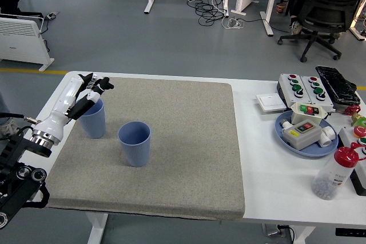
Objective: Push cup pick cup insert cup
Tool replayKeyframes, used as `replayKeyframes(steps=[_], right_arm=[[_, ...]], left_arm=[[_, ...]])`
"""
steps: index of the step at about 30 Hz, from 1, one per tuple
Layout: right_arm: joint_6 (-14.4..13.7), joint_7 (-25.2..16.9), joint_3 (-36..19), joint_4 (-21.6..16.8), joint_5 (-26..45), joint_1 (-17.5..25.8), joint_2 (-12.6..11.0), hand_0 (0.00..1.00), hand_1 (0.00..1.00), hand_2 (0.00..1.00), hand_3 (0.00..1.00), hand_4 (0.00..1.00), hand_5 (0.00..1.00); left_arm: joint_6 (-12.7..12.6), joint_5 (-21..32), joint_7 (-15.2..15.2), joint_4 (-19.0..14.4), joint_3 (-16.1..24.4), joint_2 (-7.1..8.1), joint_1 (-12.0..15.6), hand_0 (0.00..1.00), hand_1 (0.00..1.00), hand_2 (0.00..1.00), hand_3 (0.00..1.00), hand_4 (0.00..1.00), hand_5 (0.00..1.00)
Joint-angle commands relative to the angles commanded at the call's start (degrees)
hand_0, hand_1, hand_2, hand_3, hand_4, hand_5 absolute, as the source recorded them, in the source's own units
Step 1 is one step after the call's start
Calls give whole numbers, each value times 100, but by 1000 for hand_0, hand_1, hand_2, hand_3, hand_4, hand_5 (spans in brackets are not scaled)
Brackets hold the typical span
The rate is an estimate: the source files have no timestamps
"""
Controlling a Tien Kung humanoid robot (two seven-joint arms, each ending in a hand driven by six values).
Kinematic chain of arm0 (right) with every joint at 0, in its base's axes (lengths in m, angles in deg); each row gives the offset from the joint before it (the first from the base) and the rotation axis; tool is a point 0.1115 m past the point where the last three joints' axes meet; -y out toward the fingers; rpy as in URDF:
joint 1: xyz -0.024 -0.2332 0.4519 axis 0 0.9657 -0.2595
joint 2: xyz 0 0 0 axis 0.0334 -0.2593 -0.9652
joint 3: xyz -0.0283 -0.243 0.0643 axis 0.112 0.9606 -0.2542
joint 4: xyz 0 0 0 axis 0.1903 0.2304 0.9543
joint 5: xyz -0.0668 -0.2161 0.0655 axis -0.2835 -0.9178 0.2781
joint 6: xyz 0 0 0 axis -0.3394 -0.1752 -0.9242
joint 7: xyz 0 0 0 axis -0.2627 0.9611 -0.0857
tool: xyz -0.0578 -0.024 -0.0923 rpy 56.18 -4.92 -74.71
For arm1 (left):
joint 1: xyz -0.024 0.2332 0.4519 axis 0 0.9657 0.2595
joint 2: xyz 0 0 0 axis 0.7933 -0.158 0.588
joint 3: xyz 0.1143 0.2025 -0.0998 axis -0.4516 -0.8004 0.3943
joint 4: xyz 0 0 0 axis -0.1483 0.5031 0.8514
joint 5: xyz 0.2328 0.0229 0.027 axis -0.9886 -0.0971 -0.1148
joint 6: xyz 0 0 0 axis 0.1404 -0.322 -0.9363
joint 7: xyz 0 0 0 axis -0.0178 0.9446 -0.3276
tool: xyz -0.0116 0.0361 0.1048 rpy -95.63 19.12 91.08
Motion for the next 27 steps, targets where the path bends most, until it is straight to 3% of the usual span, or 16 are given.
replayKeyframes(steps=[4,5,7,15,16,17,23,24,27], right_arm=[[-2,2,3,-1,12,15,-1,688,608,640,574,98,489],[-2,1,6,-1,18,12,-2,688,608,640,574,98,489],[-4,-3,19,-1,36,4,-4,688,608,640,574,98,489],[-7,-20,52,-1,106,-21,-8,688,608,640,574,98,488],[-7,-22,56,-1,113,-23,-9,688,608,640,574,98,488],[-8,-24,59,-1,119,-24,-9,688,608,640,574,98,488],[-5,-15,47,-1,103,-27,-9,688,608,640,574,98,488],[-5,-14,47,-1,102,-26,-9,688,609,640,574,98,488],[-4,-9,39,-1,89,-26,-9,688,609,640,574,98,488]], left_arm=[[783,-980,572,-125,-445,212,-358,751,802,840,863,931,762],[945,-1166,667,-113,-562,249,-452,876,908,963,957,993,669],[1281,-1472,862,-85,-814,307,-647,876,908,963,957,993,669],[2218,-2040,1353,-20,-1427,396,-1129,913,945,998,985,981,610],[2255,-2103,1371,-10,-1453,394,-1157,913,945,998,985,981,610],[2277,-2155,1382,-1,-1469,391,-1176,891,935,998,971,927,485],[2395,-2283,1449,52,-1490,350,-1219,891,935,998,971,927,485],[2383,-2310,1447,74,-1507,341,-1217,777,865,937,900,876,409],[2372,-2371,1453,136,-1541,317,-1218,777,865,937,900,876,409]])
